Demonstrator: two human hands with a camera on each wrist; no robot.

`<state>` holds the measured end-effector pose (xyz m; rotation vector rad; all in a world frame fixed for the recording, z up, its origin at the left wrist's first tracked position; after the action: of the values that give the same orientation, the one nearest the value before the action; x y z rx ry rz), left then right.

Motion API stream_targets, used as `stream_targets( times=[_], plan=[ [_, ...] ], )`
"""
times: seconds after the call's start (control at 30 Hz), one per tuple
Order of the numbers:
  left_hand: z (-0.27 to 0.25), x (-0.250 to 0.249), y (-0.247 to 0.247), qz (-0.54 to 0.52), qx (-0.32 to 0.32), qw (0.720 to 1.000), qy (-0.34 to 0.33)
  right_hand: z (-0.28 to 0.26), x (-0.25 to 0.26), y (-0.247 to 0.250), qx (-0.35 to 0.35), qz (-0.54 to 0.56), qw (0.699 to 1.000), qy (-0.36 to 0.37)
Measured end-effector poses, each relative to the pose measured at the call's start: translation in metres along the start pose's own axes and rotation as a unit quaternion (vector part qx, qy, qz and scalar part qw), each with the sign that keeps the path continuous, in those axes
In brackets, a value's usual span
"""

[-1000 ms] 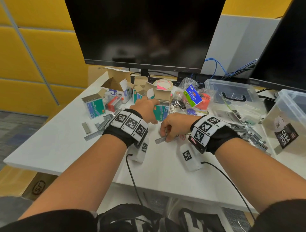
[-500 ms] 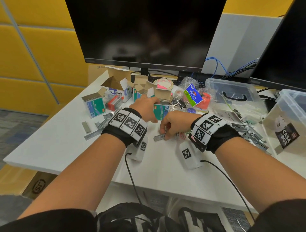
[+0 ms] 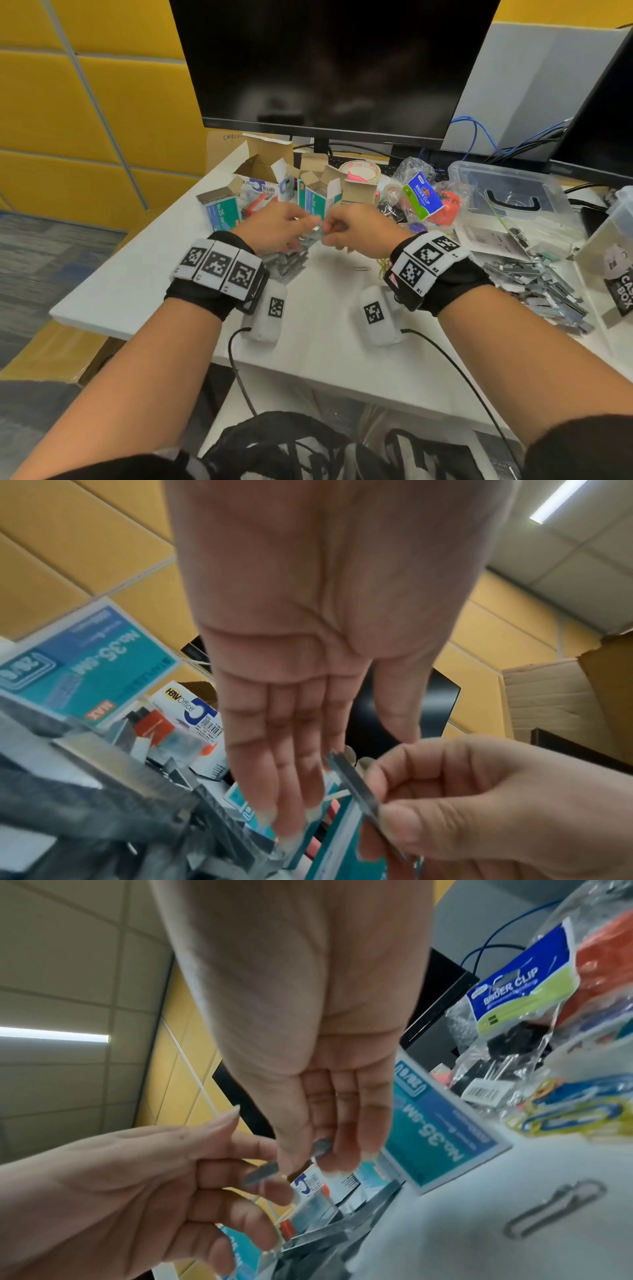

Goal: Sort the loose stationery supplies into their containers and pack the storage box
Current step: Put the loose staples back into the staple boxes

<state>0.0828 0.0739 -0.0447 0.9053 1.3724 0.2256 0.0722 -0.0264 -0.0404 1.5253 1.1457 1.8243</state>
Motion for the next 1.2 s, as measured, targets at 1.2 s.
stream_targets(
  times=[1.2],
  plan=[
    [0.005, 0.055, 0.019, -0.291, -0.136, 0.947, 0.013, -0.017, -0.051, 0.023, -0.299, 0.373, 0.878, -0.021]
  ],
)
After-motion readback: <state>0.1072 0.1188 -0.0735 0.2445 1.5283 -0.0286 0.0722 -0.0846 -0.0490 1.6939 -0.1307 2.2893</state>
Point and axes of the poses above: each hand's wrist, its own z-axis towards the middle knuckle, its own y-axis out of the back of the hand, x = y × z, the point moved 10 cm from there along z, towards the middle knuckle
